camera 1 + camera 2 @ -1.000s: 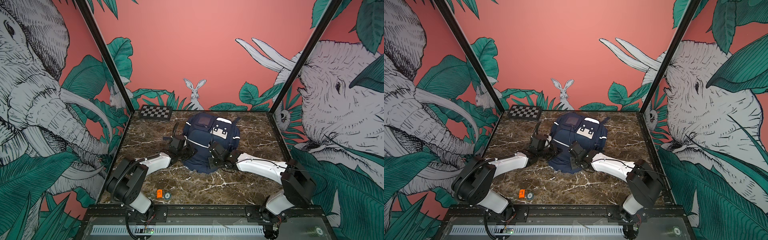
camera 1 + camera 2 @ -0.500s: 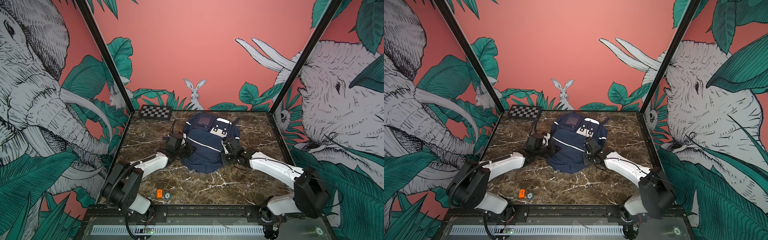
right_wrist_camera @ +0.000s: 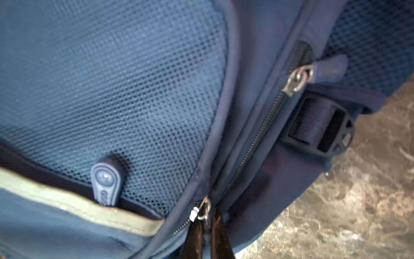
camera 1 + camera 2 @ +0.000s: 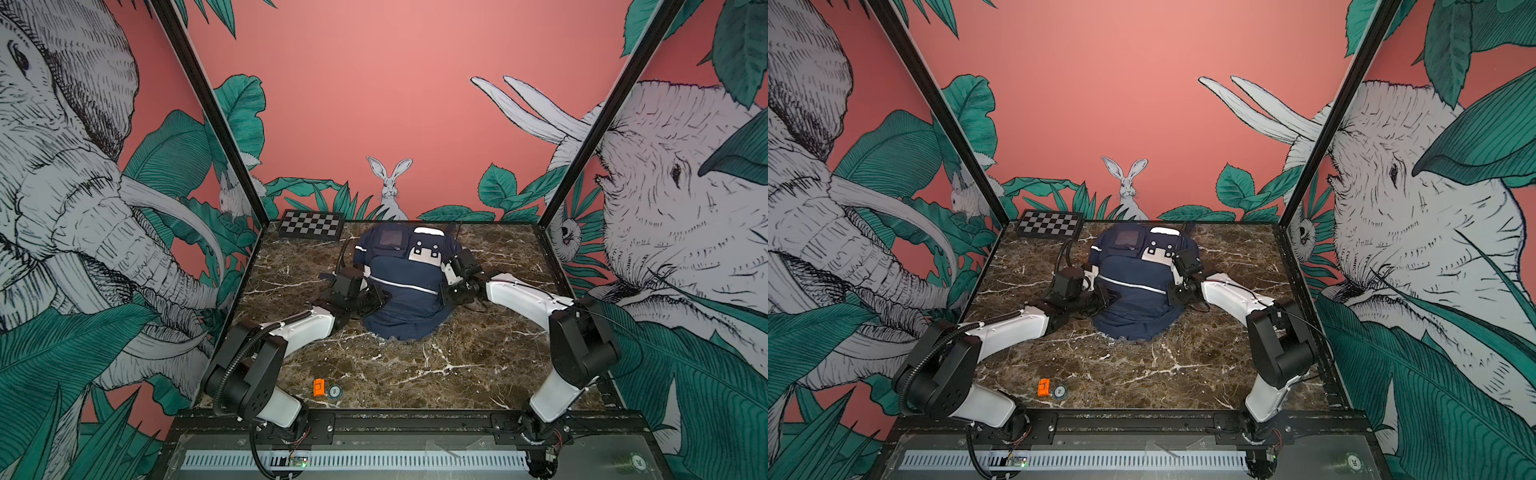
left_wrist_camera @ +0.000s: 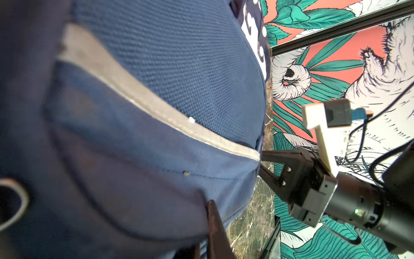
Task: Pack books, pencil case, and school supplies into a backpack
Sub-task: Zip the student bag at the top-center of the table.
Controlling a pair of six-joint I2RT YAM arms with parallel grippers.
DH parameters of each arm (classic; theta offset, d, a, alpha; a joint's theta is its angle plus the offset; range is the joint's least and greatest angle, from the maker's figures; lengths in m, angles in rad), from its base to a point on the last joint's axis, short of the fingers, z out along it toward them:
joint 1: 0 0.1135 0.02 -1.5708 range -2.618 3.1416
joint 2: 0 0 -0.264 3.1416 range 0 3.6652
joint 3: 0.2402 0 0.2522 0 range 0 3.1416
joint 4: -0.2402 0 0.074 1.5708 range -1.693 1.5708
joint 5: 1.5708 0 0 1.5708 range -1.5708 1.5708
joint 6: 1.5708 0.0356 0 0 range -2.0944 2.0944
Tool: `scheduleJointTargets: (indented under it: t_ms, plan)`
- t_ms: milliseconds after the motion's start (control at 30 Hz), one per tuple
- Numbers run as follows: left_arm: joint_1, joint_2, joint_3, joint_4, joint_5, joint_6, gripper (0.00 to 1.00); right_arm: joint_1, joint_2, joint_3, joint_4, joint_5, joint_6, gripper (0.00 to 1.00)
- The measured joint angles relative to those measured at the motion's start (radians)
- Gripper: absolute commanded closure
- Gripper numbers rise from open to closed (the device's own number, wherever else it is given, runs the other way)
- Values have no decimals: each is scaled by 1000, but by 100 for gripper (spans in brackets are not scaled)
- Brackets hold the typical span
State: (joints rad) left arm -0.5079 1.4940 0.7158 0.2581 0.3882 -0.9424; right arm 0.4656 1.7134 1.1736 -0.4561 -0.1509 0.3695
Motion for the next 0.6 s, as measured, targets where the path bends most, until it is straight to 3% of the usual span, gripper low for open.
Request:
scheduleJointTargets:
  t_ms: [267,367,500,600]
  plan:
    - [-7,127,57,42,26,-6,100,-38,43,74,-37,2,-14,100]
    - [-23,151,75,56,19,-9,97,-59,51,82,-42,8,-18,67]
    - [-29,144,75,26,13,-4,65,-108,45,80,-42,62,-20,41]
    - [-30,110,74,-43,5,23,44,-130,-3,43,-43,92,-19,39]
